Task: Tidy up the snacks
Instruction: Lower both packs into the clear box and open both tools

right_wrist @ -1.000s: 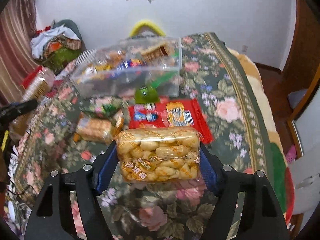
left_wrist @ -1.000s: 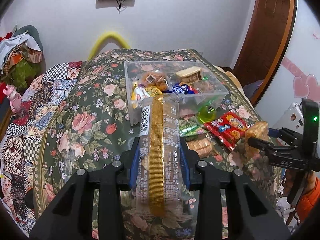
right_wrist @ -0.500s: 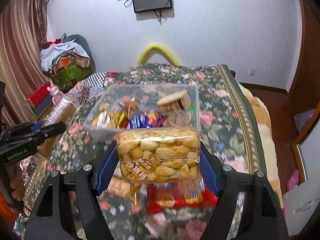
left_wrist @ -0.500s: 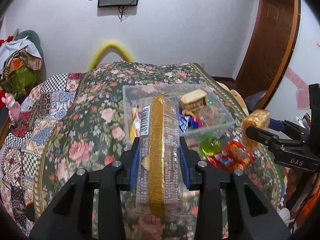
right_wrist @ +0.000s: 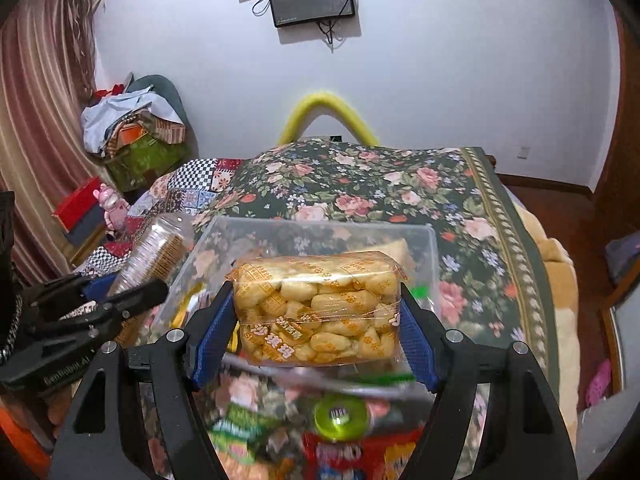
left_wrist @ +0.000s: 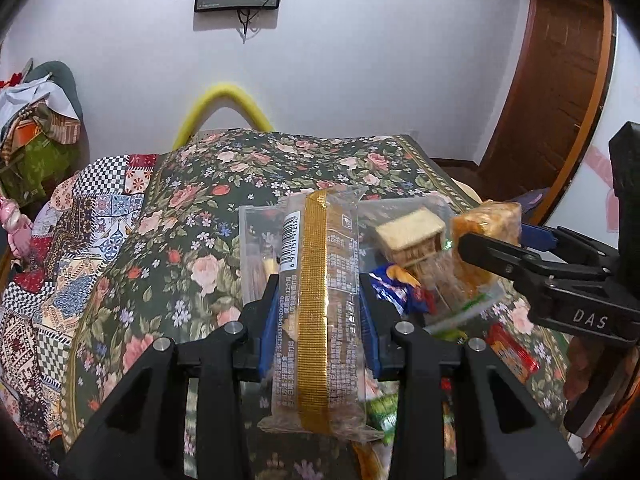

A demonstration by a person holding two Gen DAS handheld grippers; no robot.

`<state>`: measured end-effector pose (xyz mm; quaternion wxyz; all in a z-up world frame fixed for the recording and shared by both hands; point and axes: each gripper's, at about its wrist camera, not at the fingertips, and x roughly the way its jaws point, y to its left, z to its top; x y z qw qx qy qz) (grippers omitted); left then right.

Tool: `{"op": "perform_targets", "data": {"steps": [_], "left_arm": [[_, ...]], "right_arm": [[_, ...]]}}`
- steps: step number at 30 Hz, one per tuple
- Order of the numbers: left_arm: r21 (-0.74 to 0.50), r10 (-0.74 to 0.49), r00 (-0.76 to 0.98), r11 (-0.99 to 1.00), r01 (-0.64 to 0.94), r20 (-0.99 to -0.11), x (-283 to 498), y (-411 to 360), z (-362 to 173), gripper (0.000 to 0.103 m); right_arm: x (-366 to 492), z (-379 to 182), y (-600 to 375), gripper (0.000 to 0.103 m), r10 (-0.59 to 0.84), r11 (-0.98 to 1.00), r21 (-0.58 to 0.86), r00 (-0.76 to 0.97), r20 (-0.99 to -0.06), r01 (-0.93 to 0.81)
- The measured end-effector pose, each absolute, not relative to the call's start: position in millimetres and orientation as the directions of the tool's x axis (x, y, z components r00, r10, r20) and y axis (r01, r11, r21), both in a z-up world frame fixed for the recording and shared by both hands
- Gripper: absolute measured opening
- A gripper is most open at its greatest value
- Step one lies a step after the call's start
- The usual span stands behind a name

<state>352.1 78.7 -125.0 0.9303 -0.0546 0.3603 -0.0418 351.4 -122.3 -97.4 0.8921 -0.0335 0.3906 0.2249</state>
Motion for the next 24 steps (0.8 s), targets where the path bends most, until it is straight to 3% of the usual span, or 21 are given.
{"op": "perform_targets", "data": {"steps": [18, 24], "left_arm": [[-0.168, -0.112, 0.685, 0.986, -0.016, -0.72, 416.8, 100.0, -161.3, 0.035], [-0.127, -0.08, 0.681, 0.992, -0.02, -0.728, 424.9, 96.8, -166.6, 0.035]], "right_arm": [[417.2, -137.9, -80.4, 0.072, 0.389, 0.882, 0.163, 0.486, -0.783, -0.443], [424.0, -146.9, -82.0, 0.075, 0.389, 0.886, 0.183, 0.467, -0.794, -0.426]]}}
